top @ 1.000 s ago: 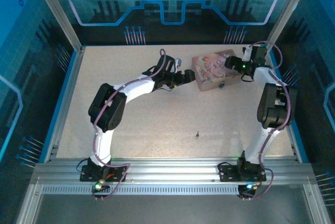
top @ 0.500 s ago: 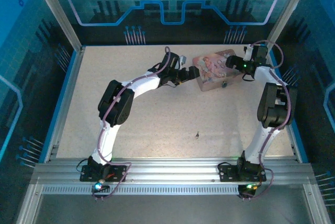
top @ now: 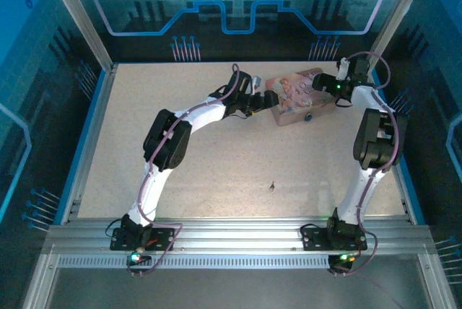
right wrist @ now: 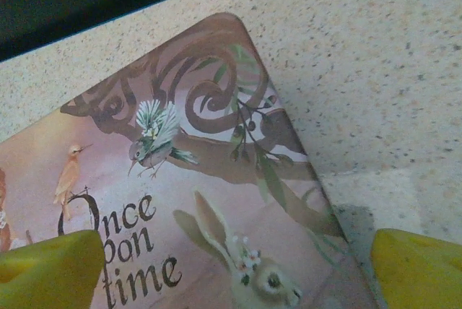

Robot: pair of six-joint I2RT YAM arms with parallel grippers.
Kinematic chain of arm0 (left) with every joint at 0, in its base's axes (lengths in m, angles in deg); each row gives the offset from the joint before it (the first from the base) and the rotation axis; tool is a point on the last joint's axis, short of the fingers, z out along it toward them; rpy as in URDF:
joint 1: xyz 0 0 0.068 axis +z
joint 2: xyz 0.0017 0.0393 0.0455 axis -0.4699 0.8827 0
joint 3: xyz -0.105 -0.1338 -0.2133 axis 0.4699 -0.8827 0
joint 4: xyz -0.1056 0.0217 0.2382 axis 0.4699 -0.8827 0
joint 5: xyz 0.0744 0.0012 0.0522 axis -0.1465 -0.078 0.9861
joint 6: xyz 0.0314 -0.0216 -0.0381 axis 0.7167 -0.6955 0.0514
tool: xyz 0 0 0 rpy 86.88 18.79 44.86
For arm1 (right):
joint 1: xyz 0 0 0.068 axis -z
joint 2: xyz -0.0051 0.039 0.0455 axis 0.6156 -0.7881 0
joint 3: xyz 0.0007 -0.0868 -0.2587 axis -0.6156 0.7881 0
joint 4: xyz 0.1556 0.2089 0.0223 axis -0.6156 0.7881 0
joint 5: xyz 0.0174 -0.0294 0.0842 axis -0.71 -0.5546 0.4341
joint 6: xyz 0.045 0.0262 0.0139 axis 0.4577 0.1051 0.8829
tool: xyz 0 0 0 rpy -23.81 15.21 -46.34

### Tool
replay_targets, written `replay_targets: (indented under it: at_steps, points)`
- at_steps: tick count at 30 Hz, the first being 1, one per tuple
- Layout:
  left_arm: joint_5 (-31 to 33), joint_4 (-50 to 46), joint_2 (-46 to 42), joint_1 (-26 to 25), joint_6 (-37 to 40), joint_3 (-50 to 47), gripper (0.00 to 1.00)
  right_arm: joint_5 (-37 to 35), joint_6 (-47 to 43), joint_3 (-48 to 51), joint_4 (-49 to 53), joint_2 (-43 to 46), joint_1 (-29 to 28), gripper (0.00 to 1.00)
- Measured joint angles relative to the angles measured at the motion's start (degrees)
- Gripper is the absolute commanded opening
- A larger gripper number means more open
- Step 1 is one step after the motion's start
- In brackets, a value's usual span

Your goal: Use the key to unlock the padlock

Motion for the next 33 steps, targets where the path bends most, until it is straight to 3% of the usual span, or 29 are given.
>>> replay_targets:
  at_steps: [12,20,33]
  points:
    - [-1.0,-0.9,2.2,0.0,-0.6,2.3,0.84,4.3,-7.4,-3.5,9.4,-1.9,0.0,0.76]
    - [-1.2,-1.9,2.1,0.0,-0.1,2.4,0.81,5.1,-9.7,-1.2,9.5,-0.9,-1.8,0.73]
    - [-0.6,-2.0,-7.5,1.8,1.2,-13.6,0.81,4.2,-9.1,10.4,5.0,6.9,-7.7,0.73]
